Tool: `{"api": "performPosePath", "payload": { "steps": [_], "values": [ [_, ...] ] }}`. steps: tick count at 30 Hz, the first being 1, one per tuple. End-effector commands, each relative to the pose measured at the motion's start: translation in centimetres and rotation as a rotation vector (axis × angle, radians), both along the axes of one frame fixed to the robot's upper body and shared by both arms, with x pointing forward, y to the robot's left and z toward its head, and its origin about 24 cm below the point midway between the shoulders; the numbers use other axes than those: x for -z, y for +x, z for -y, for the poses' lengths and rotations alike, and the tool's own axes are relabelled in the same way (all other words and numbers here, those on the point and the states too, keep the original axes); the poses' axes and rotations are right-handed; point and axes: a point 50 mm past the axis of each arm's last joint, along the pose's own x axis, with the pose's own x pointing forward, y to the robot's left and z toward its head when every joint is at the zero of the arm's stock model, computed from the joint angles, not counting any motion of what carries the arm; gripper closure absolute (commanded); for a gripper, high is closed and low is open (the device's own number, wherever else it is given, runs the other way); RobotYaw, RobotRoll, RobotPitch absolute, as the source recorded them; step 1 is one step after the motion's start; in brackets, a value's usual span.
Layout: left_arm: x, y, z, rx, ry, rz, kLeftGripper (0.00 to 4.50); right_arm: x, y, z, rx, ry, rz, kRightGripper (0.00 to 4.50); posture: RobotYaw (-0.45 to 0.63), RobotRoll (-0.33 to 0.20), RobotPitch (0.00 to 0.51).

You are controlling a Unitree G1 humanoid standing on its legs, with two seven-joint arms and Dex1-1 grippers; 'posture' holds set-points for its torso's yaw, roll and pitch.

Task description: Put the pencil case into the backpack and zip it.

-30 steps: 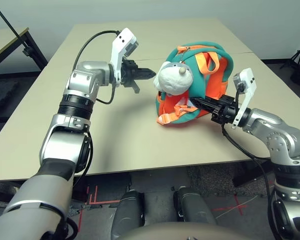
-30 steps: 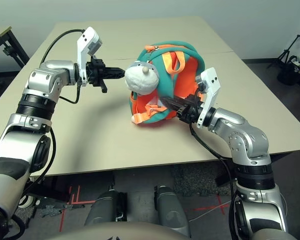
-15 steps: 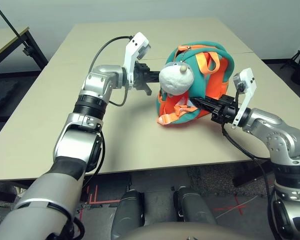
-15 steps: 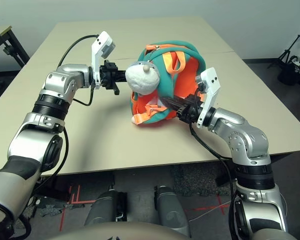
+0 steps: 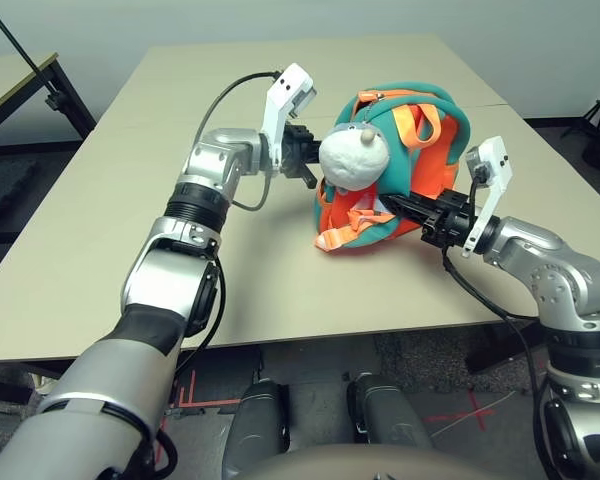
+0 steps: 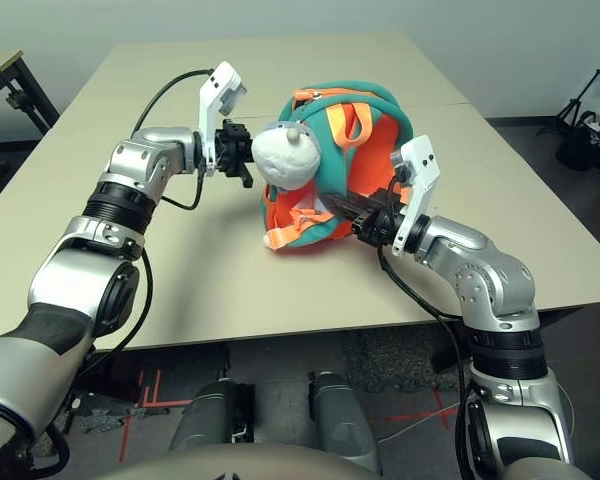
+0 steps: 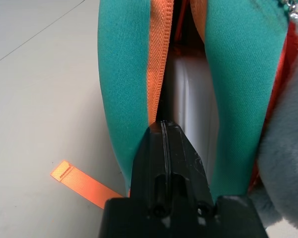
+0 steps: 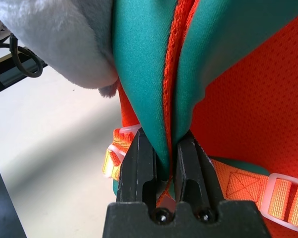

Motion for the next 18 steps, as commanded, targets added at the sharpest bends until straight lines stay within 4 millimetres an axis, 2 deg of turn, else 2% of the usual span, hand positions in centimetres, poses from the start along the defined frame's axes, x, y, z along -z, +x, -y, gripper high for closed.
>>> {"api": "performPosePath", "payload": {
  "steps": [1,8,15,18],
  "values": [
    [-1.0,-0.4,-0.2,0.043,0.025,0.026,4.5,0.1,-0.2,-1.0,-0.055,0.006,0.003,4.3,-0.15,0.0,0.015],
    [-3.6,-1.3,-2.8,0.023,0.051,0.094,4.5,0.1,0.0,-1.2,-0.062,0.007,0.002,4.3,-0.14,0.0,0.015],
    [-5.7,-2.5,-4.4,0.031,0.035,0.108,4.5,0.2,0.1,-1.2,-0.069,0.005,0.001,4.3,-0.12,0.0,0.016],
    [-7.2,-3.5,-4.9,0.069,0.021,0.116,4.5,0.2,0.2,-1.3,-0.074,0.0,-0.001,4.3,-0.12,0.0,0.015]
  ]
}}
